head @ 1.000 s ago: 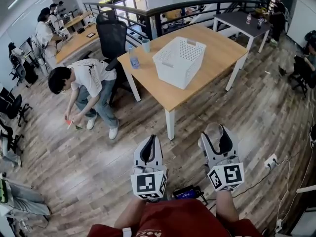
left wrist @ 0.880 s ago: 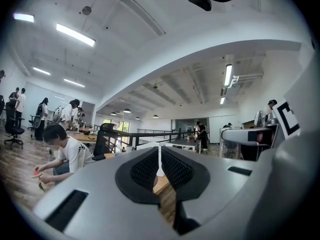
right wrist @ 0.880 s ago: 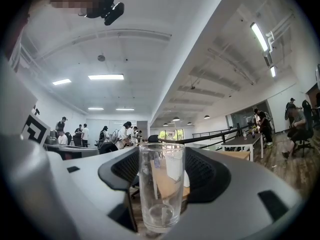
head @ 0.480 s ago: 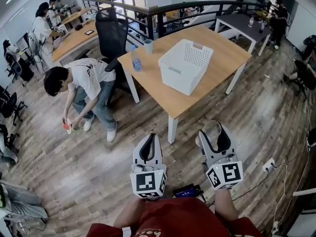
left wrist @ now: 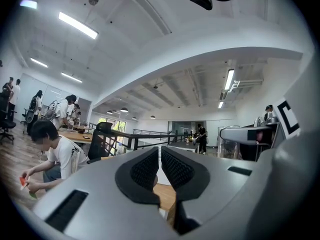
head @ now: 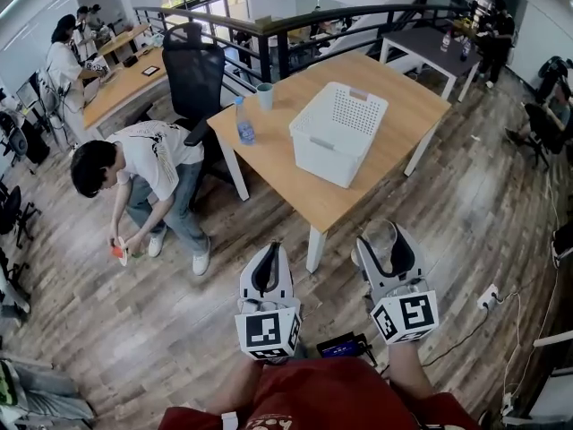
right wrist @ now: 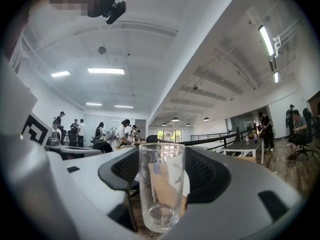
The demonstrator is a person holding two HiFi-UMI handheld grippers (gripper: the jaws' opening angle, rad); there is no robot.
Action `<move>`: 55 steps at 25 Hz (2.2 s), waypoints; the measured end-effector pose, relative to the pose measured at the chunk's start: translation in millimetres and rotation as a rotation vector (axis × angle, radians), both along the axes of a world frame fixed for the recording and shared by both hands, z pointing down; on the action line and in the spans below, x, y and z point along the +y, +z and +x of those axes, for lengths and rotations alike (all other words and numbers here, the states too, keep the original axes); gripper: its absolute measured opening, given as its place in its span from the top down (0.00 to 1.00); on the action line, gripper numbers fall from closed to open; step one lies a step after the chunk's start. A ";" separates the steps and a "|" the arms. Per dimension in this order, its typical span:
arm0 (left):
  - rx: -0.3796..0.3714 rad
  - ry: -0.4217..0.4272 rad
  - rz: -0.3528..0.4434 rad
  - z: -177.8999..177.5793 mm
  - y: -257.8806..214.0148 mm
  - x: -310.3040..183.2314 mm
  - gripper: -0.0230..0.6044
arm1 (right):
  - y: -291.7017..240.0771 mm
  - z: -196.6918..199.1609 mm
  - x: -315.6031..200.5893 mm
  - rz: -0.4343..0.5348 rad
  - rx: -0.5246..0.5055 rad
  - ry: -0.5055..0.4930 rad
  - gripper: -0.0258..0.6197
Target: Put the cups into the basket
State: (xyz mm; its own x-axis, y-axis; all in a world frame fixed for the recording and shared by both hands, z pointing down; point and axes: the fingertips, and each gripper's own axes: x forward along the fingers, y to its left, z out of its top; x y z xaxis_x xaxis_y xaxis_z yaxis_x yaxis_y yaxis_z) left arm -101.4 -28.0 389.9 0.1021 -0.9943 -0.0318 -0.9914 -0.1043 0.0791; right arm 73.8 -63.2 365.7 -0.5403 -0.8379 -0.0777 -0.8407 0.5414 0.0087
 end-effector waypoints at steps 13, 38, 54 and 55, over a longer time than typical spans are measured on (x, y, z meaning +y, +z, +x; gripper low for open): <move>0.007 0.047 0.003 -48.6 -5.5 -30.1 0.93 | -3.6 -45.1 -19.0 -0.007 0.004 0.049 0.52; -0.004 0.049 -0.025 -25.7 3.5 -145.6 0.93 | 9.5 -23.9 -132.7 -0.028 -0.010 0.053 0.52; -0.036 0.080 -0.006 44.4 -12.5 -249.3 0.93 | 5.2 50.2 -231.8 -0.027 -0.045 0.093 0.52; -0.037 0.080 -0.006 48.3 -13.2 -254.9 0.93 | 5.4 54.1 -237.5 -0.029 -0.045 0.092 0.52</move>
